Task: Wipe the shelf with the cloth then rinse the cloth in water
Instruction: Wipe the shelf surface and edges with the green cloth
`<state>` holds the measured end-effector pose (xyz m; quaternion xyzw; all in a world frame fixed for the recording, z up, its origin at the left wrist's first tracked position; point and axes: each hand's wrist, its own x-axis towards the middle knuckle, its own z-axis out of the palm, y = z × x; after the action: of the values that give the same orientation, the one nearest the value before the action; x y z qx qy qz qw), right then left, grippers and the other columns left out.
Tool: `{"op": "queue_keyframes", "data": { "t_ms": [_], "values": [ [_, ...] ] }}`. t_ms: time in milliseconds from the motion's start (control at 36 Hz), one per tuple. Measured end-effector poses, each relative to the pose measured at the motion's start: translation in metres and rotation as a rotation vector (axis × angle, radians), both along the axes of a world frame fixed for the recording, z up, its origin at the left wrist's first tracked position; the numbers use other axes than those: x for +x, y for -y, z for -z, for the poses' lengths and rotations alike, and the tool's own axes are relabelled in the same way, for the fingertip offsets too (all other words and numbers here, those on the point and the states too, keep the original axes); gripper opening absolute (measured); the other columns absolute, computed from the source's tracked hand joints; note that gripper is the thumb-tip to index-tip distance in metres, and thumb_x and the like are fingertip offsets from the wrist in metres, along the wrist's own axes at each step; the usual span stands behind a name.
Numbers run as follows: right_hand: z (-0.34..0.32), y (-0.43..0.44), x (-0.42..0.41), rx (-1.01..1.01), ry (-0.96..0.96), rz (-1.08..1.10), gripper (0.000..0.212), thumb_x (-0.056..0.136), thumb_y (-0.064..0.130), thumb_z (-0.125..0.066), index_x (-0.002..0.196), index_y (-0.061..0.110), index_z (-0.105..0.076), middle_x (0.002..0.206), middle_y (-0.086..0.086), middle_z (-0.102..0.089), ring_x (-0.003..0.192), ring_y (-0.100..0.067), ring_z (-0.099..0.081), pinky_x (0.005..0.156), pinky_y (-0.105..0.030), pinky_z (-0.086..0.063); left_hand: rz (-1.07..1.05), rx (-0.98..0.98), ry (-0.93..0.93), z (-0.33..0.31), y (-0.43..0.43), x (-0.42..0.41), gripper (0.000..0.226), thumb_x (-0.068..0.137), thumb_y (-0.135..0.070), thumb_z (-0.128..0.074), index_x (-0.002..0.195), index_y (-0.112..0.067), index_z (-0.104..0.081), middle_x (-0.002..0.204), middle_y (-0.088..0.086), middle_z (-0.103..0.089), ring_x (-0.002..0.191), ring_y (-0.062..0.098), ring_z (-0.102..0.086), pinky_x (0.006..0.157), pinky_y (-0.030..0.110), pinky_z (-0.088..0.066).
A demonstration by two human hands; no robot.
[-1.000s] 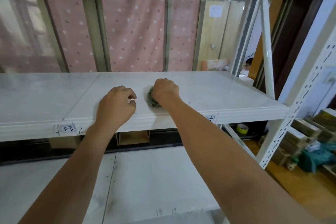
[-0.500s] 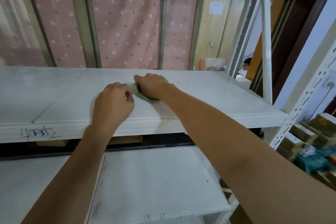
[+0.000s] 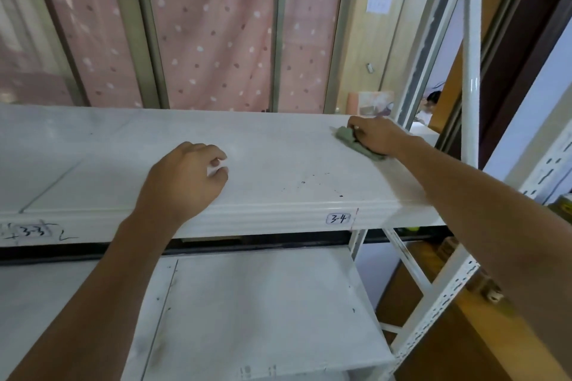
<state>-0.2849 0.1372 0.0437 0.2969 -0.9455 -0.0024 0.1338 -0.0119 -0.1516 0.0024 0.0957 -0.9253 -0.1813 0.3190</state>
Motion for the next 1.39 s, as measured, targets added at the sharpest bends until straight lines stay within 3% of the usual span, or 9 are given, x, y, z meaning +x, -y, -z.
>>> {"op": "queue_keyframes", "data": {
  "t_ms": [306, 417, 583, 778, 917, 1000, 1167, 1278, 1389],
  "values": [
    [0.015, 0.028, 0.136, -0.041, -0.014, -0.385, 0.017, 0.098, 0.016, -0.046, 0.111, 0.015, -0.058, 0.069, 0.001, -0.054, 0.059, -0.024, -0.049, 0.061, -0.034, -0.043, 0.033, -0.012, -0.074, -0.005, -0.018, 0.0, 0.019, 0.097, -0.016, -0.058, 0.105, -0.015, -0.075, 0.102, 0.002, -0.073, 0.102, 0.025, -0.062, 0.084, 0.042, -0.053],
    [0.016, 0.012, 0.142, -0.08, -0.047, -0.152, 0.018, 0.1, 0.02, -0.04, 0.105, 0.015, -0.056, 0.073, -0.004, -0.055, 0.069, -0.032, -0.059, 0.06, -0.037, -0.046, 0.06, -0.047, -0.067, -0.006, -0.031, -0.005, 0.019, 0.097, -0.014, -0.056, 0.102, -0.014, -0.075, 0.1, 0.004, -0.072, 0.099, 0.027, -0.061, 0.08, 0.04, -0.052],
    [0.014, -0.035, 0.127, -0.097, -0.025, 0.246, 0.02, 0.103, 0.028, -0.035, 0.107, 0.017, -0.052, 0.076, -0.004, -0.051, 0.071, -0.028, -0.051, 0.063, -0.036, -0.042, 0.028, 0.004, -0.028, -0.007, -0.023, 0.002, 0.019, 0.094, -0.016, -0.056, 0.092, -0.015, -0.075, 0.092, 0.002, -0.072, 0.087, 0.025, -0.062, 0.075, 0.039, -0.054],
    [0.016, -0.009, 0.139, -0.09, -0.04, 0.363, 0.016, 0.099, 0.023, -0.038, 0.103, 0.009, -0.045, 0.089, -0.015, -0.054, 0.077, -0.032, -0.045, 0.066, -0.038, -0.039, 0.011, 0.048, -0.042, -0.011, -0.001, 0.023, 0.018, 0.095, -0.024, -0.057, 0.094, -0.02, -0.075, 0.097, -0.002, -0.072, 0.089, 0.025, -0.064, 0.078, 0.039, -0.056],
    [0.019, 0.057, 0.17, -0.086, -0.041, 0.22, 0.011, 0.098, 0.022, -0.039, 0.097, 0.011, -0.04, 0.074, -0.005, -0.042, 0.074, -0.03, -0.047, 0.063, -0.036, -0.037, -0.11, 0.059, -0.041, -0.006, 0.046, 0.052, 0.021, 0.096, -0.025, -0.056, 0.097, -0.019, -0.076, 0.097, 0.0, -0.074, 0.088, 0.027, -0.064, 0.078, 0.039, -0.054],
    [0.019, 0.104, 0.193, -0.075, -0.05, 0.14, 0.01, 0.098, 0.021, -0.038, 0.098, 0.011, -0.039, 0.08, -0.007, -0.047, 0.074, -0.03, -0.047, 0.062, -0.036, -0.036, -0.218, 0.076, -0.089, 0.0, 0.078, 0.076, 0.022, 0.096, -0.023, -0.056, 0.096, -0.015, -0.076, 0.095, 0.005, -0.074, 0.086, 0.03, -0.064, 0.079, 0.04, -0.053],
    [0.02, 0.206, 0.239, -0.074, -0.051, -0.041, 0.021, 0.098, 0.022, -0.04, 0.113, 0.01, -0.047, 0.088, -0.008, -0.054, 0.076, -0.027, -0.049, 0.062, -0.036, -0.038, -0.34, 0.187, -0.212, 0.011, 0.132, 0.116, 0.029, 0.091, -0.018, -0.048, 0.078, -0.004, -0.07, 0.066, 0.013, -0.066, 0.067, 0.036, -0.061, 0.071, 0.044, -0.056],
    [0.017, 0.276, 0.268, -0.068, -0.019, -0.248, 0.025, 0.097, 0.021, -0.042, 0.118, 0.01, -0.047, 0.092, -0.009, -0.056, 0.078, -0.028, -0.05, 0.063, -0.037, -0.038, -0.308, 0.254, -0.306, 0.01, 0.145, 0.133, 0.021, 0.094, -0.008, -0.056, 0.09, -0.005, -0.076, 0.087, 0.01, -0.075, 0.08, 0.03, -0.067, 0.082, 0.037, -0.054],
    [0.015, 0.326, 0.298, -0.088, 0.007, -0.546, 0.021, 0.095, 0.024, -0.045, 0.114, 0.016, -0.05, 0.082, -0.005, -0.051, 0.081, -0.033, -0.057, 0.058, -0.034, -0.033, -0.291, 0.289, -0.349, 0.005, 0.151, 0.144, 0.019, 0.093, -0.007, -0.058, 0.093, -0.006, -0.077, 0.09, 0.008, -0.076, 0.086, 0.028, -0.068, 0.084, 0.032, -0.05]
  ]
}}
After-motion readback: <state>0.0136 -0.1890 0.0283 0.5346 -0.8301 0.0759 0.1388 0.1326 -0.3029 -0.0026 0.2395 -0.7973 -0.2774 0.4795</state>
